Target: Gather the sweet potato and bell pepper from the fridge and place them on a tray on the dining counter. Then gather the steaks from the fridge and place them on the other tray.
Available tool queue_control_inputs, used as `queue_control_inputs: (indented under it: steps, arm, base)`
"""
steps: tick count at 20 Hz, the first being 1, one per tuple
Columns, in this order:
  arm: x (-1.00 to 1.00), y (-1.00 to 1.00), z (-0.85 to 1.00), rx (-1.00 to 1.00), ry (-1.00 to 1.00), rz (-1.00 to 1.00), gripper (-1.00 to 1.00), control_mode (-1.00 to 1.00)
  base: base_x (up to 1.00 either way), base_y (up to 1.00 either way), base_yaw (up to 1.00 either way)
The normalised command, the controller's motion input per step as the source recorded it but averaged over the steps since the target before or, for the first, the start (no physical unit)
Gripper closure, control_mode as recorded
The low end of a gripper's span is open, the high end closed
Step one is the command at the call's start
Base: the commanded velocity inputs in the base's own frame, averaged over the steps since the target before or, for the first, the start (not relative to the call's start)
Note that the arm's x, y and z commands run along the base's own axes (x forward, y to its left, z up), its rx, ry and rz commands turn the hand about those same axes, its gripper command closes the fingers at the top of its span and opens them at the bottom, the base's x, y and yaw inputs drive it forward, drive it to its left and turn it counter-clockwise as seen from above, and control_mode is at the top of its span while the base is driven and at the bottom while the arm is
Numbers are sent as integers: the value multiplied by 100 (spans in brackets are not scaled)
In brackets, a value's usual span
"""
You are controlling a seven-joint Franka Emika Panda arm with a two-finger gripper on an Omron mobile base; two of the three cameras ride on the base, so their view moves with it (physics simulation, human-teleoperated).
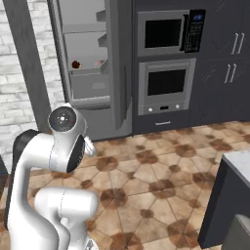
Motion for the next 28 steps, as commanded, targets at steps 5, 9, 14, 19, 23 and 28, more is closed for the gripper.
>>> queue_control_inputs:
  steps: [5,9,14,19,23,28]
  arm:
    - [0,0,0,0,0,0,-100,100]
    - [0,0,0,0,0,0,-100,100]
    - [0,0,0,0,0,0,-100,100]
    - [0,0,0,0,0,0,-100,100]
    - [0,0,0,0,0,0,-100,100]
    - [0,0,0,0,0,0,-100,100]
  base:
    - [33,26,23]
    - [34,25,20]
    - [31,18,16]
    - [41,17,11]
    - [51,22,8]
    - [49,25,6]
